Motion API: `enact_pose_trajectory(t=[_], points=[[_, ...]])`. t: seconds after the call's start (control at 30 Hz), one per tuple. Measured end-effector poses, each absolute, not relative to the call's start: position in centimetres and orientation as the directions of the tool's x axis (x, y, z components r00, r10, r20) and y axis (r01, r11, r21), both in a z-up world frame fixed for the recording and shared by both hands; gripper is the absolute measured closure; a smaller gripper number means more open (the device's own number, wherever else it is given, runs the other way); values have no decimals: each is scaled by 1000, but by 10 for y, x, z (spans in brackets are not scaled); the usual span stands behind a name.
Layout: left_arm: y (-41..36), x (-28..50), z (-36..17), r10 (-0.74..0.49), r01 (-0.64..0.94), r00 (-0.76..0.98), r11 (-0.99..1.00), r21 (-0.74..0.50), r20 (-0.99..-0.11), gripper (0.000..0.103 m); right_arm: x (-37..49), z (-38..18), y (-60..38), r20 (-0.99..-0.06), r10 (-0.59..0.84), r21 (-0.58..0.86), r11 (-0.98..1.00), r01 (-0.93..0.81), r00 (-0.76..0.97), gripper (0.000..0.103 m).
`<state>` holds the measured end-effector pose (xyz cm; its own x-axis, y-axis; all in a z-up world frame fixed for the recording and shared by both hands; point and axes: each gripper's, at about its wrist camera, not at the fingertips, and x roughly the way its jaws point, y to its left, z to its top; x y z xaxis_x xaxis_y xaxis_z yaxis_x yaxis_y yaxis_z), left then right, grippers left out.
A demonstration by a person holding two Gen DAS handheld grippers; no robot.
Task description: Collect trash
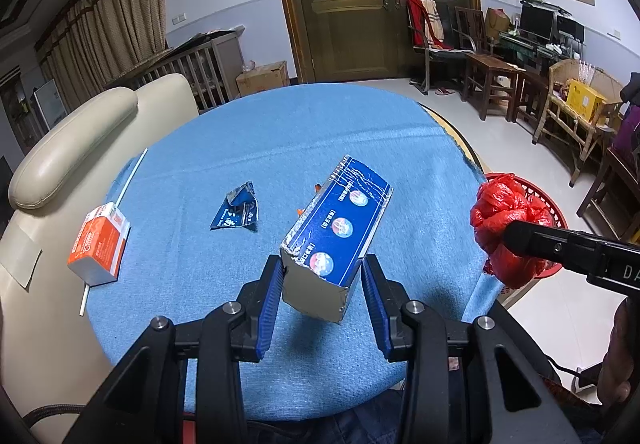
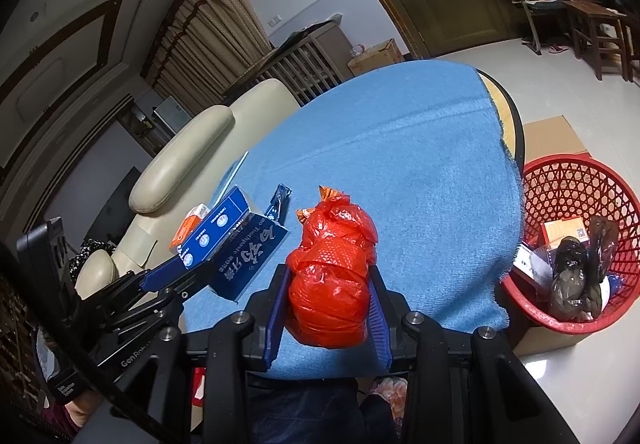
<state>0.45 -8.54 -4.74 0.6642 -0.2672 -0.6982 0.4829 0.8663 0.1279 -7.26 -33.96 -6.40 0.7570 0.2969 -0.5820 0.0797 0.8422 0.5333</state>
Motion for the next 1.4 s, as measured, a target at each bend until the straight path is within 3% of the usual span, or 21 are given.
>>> enact_pose_trajectory(t=[1.4], points=[[-89, 4, -50, -257, 489, 666, 860, 149, -700, 61, -73, -67, -343, -574, 297, 549, 831, 89, 763, 64]])
